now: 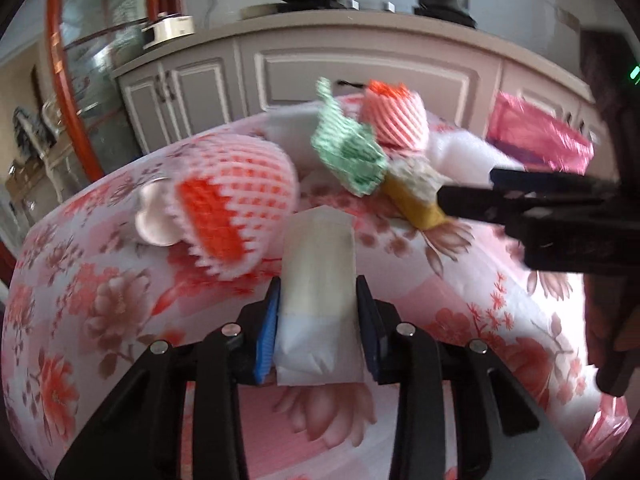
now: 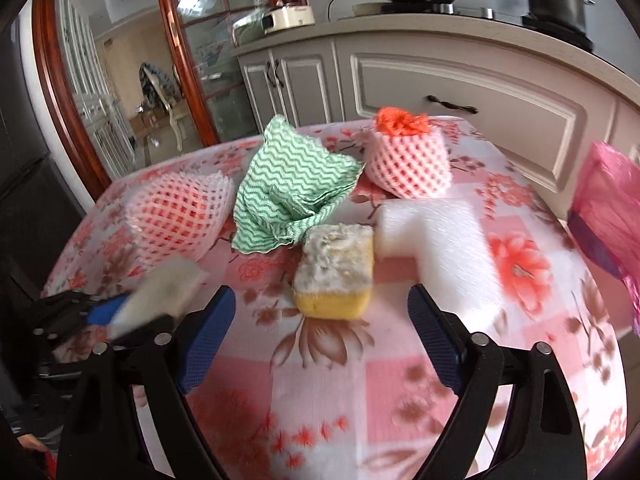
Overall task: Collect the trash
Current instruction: 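Grasp the white folded paper with the left tool while the right tool grasps the yellow sponge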
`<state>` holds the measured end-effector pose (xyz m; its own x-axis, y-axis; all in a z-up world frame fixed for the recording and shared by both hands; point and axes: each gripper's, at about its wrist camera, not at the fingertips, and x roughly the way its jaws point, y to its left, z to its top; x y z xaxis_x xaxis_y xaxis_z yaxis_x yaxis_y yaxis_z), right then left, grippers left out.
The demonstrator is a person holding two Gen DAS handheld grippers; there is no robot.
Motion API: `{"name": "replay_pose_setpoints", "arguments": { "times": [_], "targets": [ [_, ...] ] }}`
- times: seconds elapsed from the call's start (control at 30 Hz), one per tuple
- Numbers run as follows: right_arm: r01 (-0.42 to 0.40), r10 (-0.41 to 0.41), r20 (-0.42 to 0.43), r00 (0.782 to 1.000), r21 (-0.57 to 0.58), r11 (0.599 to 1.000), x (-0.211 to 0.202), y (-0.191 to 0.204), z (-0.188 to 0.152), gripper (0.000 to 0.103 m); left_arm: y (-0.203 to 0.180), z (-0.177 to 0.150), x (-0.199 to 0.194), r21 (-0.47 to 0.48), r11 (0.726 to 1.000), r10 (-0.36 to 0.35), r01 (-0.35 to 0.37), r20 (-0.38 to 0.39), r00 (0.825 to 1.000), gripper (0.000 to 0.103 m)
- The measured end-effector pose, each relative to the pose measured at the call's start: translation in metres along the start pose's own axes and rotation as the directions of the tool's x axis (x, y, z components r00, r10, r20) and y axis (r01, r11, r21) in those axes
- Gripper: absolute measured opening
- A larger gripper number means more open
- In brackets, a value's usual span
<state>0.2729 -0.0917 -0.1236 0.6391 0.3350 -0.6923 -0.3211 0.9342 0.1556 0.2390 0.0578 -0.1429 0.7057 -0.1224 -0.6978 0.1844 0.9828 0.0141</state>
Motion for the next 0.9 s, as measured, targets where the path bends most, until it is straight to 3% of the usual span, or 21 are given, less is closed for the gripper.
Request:
{"name": "replay_pose_setpoints", "arguments": {
  "times": [0.2, 0.3, 0.33, 0.47, 0.9],
  "targets": [
    [0.054, -0.053, -0.074, 0.996, 0.007, 0.999, 0.038, 0.001, 0.004, 0.069, 0.018, -0.002, -0.019, -0.037, 0.999, 0.019, -0.017, 0.049, 0.999, 0.035],
    [0.068, -0.067, -0.095, 0.993, 0.006, 0.998, 0.047, 0.002, 0.008, 0.058, 0.023, -0.004, -0.024, -0.04, 0.999, 0.02, -0.018, 0.059, 0.998, 0.035],
    [0.077, -0.077, -0.097, 0.992, -0.007, 0.997, 0.048, 0.004, 0.01, 0.05, 0.023, -0.006, -0.025, -0.042, 0.999, 0.02, -0.018, 0.059, 0.998, 0.035],
    [0.08, -0.082, -0.087, 0.993, -0.022, 0.997, 0.041, 0.009, 0.008, 0.047, 0.024, -0.004, -0.029, -0.055, 0.998, 0.023, -0.019, 0.074, 0.997, 0.035],
    [0.039, -0.038, 0.035, 0.999, -0.025, 0.999, -0.046, 0.021, -0.022, 0.046, -0.009, -0.008, -0.071, -0.04, 0.998, 0.051, -0.045, 0.16, 0.986, 0.035]
  ]
}}
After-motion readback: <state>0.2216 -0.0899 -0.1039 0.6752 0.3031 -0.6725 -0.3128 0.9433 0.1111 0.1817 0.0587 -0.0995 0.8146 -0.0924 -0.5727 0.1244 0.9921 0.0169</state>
